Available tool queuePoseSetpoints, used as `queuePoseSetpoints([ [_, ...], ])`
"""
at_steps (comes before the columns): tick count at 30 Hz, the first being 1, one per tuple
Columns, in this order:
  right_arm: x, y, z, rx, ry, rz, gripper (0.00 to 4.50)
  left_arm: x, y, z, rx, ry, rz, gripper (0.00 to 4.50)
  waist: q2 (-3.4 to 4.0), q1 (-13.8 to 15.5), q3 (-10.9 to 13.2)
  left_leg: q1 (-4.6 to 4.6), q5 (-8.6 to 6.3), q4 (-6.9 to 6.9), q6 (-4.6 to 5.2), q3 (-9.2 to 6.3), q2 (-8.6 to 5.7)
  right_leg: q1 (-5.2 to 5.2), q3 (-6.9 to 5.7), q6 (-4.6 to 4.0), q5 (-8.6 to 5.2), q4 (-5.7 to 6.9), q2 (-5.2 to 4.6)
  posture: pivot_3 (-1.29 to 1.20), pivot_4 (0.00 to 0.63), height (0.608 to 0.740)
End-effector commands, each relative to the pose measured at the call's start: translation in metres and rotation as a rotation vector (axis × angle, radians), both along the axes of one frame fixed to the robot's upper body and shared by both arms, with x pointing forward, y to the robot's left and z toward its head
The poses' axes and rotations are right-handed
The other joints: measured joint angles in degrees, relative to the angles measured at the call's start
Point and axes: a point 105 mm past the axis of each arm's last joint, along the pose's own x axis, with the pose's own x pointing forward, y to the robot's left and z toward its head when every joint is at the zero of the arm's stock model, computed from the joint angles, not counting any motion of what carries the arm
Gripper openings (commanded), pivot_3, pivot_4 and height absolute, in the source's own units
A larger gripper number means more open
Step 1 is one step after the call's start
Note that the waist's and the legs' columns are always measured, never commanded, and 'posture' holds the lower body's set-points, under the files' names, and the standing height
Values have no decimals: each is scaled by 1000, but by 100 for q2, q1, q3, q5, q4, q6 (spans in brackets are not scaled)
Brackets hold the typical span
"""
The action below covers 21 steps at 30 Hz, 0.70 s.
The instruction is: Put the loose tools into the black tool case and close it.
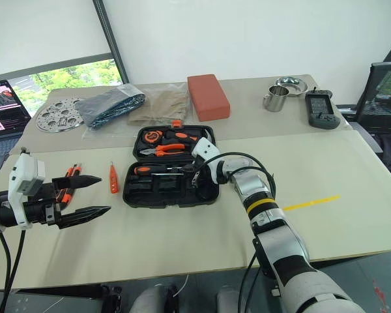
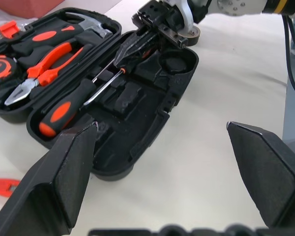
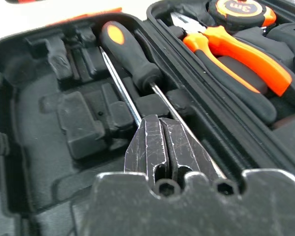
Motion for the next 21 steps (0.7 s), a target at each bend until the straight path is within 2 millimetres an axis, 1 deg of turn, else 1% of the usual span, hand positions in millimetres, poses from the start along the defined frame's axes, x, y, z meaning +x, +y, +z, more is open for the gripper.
queuePoseSetpoints([
  [1,-9,-14,-36,-162,104,-8,29,-2,0,11,14,-60,2,4500,-4,5,-2,5,0,0,0,0,-1,-2,0,0,0,0,-2,0,150,740],
  [3,-12,-17,-44,-207,108,-7,29,-2,1,10,12,-58,6,4500,-8,6,-9,13,-2,-1,1,-1,-2,0,0,-1,0,-1,-5,0,150,740],
  [5,-11,-17,-43,-204,92,-27,29,-2,1,10,8,-62,13,4500,-17,10,-19,18,-3,-2,1,-1,-2,0,-1,-2,-1,-1,-11,0,150,740],
  [7,-5,-9,-24,-96,48,-48,29,0,3,10,1,-71,40,4500,-27,9,-26,18,-4,-3,0,-3,-1,1,-2,-4,-2,-1,-14,0,150,740],
  [9,-5,-2,0,10,-24,-2,29,0,6,8,-6,-74,68,4500,-29,5,-28,15,-4,-3,0,-3,0,2,-2,-4,-1,-1,-19,0,150,740],
  [11,-3,-3,19,68,-86,14,29,1,11,4,-8,-85,125,4500,-29,4,-27,2,-3,-4,0,-2,1,9,-1,-7,0,0,-19,0,150,740],
  [13,-6,-6,34,119,-122,35,592,2,16,-1,-7,-98,182,4500,-27,7,-22,-13,-3,-5,0,-2,3,-6,-1,-8,1,-1,-18,0,150,740],
  [15,-12,-8,47,172,-150,73,1021,5,24,-5,-7,-120,263,4500,-28,7,-21,-20,-3,-9,0,-2,3,-11,1,-8,1,-2,-16,0,150,740],
  [17,-19,-12,62,229,-166,93,1800,11,39,-9,11,-173,400,4500,-27,9,-20,-22,-4,-11,0,-1,4,-11,3,-8,1,-5,-16,0,150,740],
  [18,-23,-13,67,245,-175,110,2037,14,47,-10,19,-196,465,4500,-27,4,-20,-22,-4,-13,-1,0,5,-10,4,-8,1,-9,-16,0,150,740],
  [19,-29,-14,73,264,-175,132,2475,18,59,-11,27,-229,564,4500,-29,-2,-20,-22,-4,-14,0,0,8,-10,5,-8,1,-10,-15,0,150,740],
  [21,-43,-15,83,299,-174,180,3136,26,80,-13,30,-269,740,4500,-29,10,-19,-22,-5,-14,-1,-2,15,-8,5,-8,1,-15,-13,0,150,740],
])
